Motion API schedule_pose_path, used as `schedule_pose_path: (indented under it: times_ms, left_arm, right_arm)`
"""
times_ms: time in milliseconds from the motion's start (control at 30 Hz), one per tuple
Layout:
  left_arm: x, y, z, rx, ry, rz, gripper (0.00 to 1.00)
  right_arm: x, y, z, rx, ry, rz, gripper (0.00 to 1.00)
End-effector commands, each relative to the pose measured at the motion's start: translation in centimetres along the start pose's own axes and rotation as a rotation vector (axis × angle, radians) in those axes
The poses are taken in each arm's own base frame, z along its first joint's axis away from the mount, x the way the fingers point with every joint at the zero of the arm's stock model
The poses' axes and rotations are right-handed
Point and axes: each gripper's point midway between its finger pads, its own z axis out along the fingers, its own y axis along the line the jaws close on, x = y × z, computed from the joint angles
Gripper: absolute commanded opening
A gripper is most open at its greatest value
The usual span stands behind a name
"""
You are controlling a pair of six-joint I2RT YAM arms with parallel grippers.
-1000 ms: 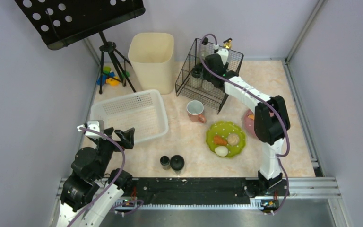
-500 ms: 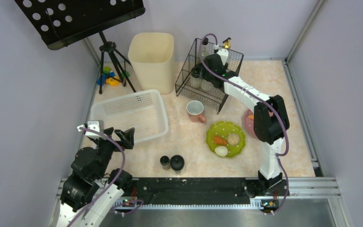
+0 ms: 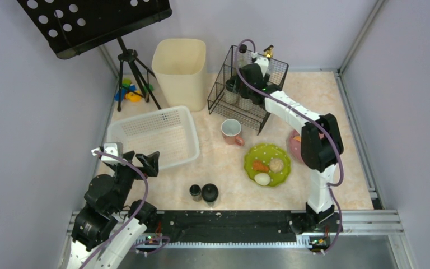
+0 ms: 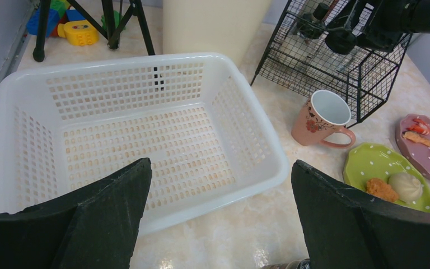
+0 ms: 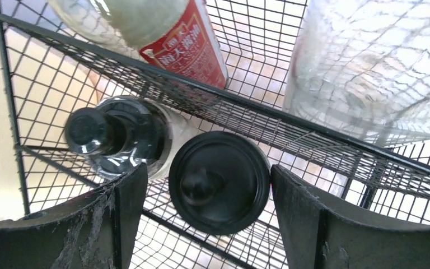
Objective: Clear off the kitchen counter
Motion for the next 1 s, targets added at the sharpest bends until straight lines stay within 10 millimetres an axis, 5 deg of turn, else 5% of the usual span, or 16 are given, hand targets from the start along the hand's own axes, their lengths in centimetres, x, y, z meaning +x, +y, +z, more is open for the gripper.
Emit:
schedule_pose_path:
  times_ms: [0,367,567,967]
  left_arm:
    - [-0.8,-0.3,0.3,0.009,-0.033,-0.008,0.99]
    - [-0.7,-0.3,0.4,0.005,-0.026,-0.006,0.99]
    - [-0.7,-0.2,0.4,0.000,-0.027,-0.005,0.99]
    - [-0.6,-0.1,0.6,-0.007,-0.020,-0.002,0.99]
  right_arm:
    - [-5.7,3.8,-5.1,-0.116,-0.123,0.020,0.79]
    - [-8.3,3.9,-13.3,-0.152,-0.241,-0.036,0.80]
    - [-4.9,4.5,-17.6,-0.329,-0.176,-0.113,0.80]
    - [6.9,6.4,-28.8,-0.836,-0.010,-0.448,0.83]
